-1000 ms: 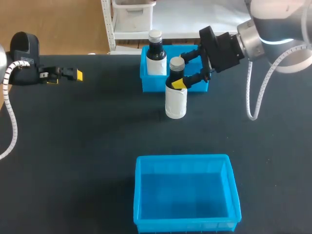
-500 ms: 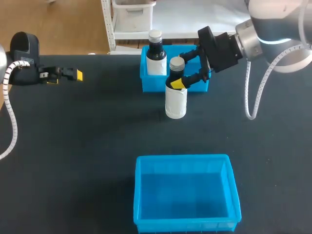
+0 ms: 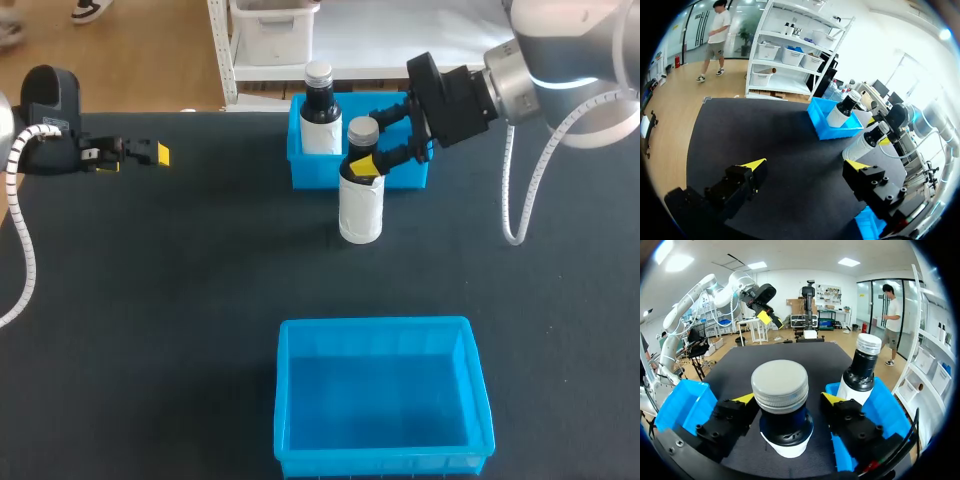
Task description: Pick up the bottle, and place it in the far bin if it is heavy, or in the near bin if it is light.
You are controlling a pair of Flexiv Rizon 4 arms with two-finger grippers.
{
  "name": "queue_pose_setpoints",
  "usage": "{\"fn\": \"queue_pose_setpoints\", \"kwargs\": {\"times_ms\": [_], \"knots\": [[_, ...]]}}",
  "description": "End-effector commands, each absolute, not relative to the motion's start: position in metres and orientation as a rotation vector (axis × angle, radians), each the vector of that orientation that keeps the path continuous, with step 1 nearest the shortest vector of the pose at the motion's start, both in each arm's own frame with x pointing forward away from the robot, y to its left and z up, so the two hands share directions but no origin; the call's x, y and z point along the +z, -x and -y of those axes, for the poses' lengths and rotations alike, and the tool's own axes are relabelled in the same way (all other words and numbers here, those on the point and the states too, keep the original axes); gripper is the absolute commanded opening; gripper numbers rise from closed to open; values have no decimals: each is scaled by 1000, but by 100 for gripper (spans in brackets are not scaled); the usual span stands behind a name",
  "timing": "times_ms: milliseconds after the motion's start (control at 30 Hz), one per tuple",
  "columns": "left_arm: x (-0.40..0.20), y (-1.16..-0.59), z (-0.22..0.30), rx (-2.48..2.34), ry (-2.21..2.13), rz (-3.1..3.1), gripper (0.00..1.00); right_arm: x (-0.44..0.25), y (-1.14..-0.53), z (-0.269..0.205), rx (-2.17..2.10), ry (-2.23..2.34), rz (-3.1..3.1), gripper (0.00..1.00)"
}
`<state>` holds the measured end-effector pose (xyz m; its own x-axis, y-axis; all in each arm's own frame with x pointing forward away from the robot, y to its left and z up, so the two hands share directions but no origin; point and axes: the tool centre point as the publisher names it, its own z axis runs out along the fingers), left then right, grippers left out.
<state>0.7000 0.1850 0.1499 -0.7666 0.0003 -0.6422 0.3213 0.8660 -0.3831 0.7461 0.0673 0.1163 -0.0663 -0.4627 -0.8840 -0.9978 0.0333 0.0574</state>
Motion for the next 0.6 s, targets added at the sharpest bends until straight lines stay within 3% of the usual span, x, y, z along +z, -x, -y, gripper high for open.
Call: {"fn": "queue_pose_setpoints", "kwargs": {"times_ms": [33, 433, 600], "knots": [[150, -700, -185, -636, -232, -2374, 100, 116, -748, -67, 982, 1510, -1611, 53], [150, -700, -185, -636, -232, -2374, 100, 115, -747, -68, 983, 1512, -1609, 45], [150, -700, -185, -636, -232, -2374, 100, 116, -746, -67, 981, 1513, -1605, 35]]}}
